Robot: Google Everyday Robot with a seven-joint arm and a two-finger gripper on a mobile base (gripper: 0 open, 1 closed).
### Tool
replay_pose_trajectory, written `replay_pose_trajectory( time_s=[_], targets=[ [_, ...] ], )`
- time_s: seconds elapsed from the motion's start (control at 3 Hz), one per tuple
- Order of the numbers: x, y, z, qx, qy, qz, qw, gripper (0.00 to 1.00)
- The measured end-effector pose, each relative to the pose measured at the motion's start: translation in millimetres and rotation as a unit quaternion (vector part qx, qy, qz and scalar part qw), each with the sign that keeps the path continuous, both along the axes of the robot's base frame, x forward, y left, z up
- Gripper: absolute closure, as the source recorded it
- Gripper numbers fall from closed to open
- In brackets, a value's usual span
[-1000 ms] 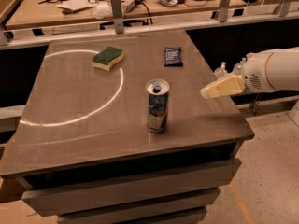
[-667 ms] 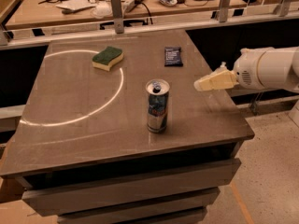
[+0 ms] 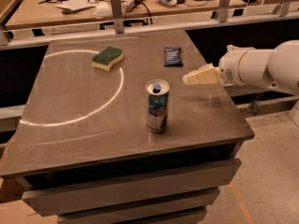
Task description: Move rxbar blueberry near sponge
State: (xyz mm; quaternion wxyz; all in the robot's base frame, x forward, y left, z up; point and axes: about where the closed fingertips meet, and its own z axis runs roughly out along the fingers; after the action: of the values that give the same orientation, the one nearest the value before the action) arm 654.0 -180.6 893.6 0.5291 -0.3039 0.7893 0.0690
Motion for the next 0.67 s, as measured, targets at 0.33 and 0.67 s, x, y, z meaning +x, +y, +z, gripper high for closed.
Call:
replay_pose_trajectory(
  time_s=[0.33,0.67],
  targets=[
    [20,10,-13,0.010,-0.002,-0.006,0.9999,0.00],
    [42,22,-23,0.028,-0.001,-0.010,0.9996,0.00]
  ],
)
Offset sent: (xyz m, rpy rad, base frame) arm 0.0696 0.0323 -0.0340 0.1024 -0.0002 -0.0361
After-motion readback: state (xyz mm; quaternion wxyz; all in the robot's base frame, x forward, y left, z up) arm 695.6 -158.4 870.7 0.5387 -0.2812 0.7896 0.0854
